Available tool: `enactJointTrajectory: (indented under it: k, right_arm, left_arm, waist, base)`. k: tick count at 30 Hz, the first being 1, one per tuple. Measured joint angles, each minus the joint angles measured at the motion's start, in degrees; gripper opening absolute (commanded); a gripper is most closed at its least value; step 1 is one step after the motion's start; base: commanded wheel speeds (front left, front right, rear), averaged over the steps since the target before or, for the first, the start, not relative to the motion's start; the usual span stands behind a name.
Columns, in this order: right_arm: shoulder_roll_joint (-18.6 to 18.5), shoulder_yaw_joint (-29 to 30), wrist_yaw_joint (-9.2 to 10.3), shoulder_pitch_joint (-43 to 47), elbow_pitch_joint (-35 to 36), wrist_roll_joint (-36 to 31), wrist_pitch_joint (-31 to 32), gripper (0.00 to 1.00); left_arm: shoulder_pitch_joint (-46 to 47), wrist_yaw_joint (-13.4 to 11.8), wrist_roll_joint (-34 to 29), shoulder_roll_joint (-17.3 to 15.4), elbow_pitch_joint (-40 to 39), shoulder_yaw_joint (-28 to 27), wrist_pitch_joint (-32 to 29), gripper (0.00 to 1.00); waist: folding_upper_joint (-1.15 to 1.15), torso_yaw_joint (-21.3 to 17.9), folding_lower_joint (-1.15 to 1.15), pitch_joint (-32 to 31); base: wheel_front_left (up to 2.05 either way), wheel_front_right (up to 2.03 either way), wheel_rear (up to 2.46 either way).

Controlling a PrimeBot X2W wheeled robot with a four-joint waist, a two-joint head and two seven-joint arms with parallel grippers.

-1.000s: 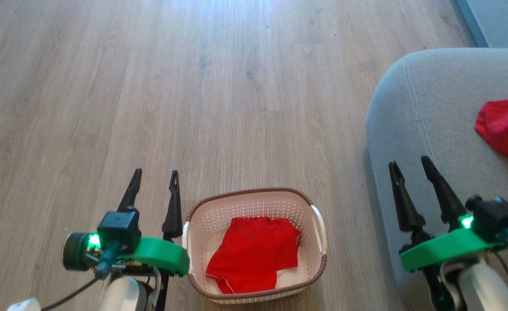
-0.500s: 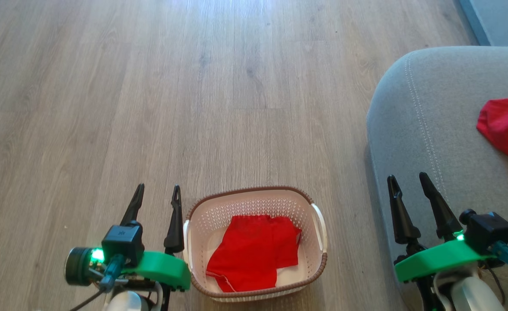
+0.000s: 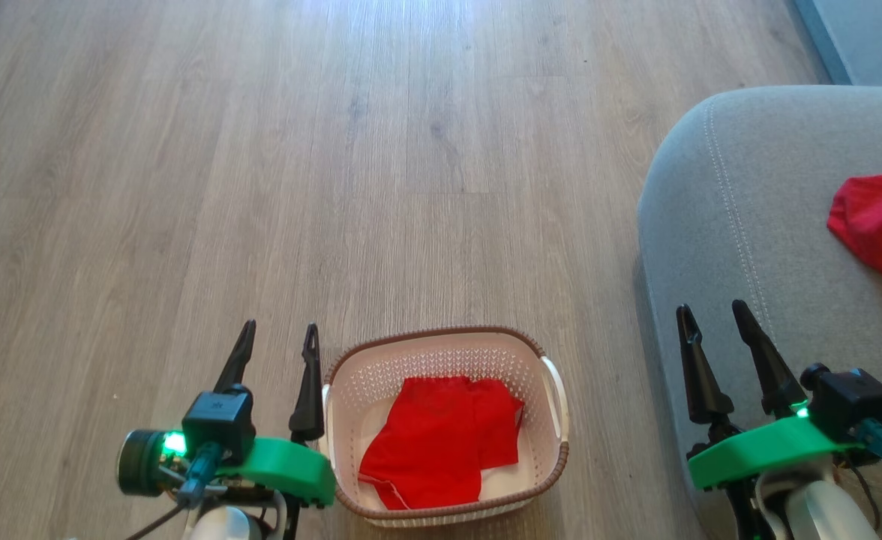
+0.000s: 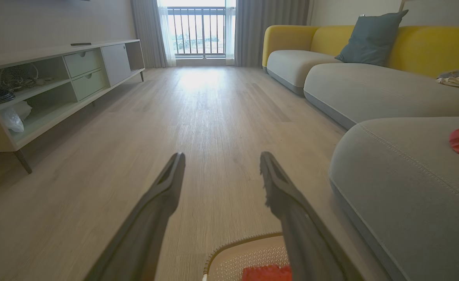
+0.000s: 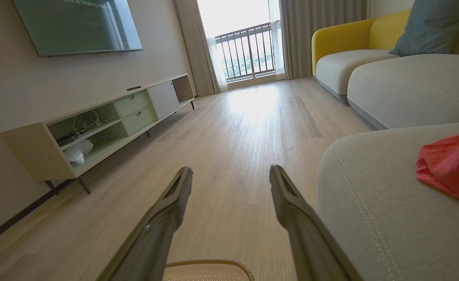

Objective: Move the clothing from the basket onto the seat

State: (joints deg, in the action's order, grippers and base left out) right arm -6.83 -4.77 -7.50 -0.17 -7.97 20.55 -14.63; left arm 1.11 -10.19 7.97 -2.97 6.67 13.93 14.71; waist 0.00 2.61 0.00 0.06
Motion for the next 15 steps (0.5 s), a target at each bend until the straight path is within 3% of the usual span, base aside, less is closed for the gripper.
enactJointTrajectory:
  k: [15]
  right_arm:
    - [0.01, 0.34, 0.00, -0.10, 0.05, -0.78, 0.00, 1.00]
  left_arm:
    - [0.09, 0.51, 0.00, 0.00, 0.32, 1.04, 0.00, 1.00]
  waist:
    - [0.00, -0.94, 0.00, 1.36]
  base:
    - [0.00, 0.00, 0.00]
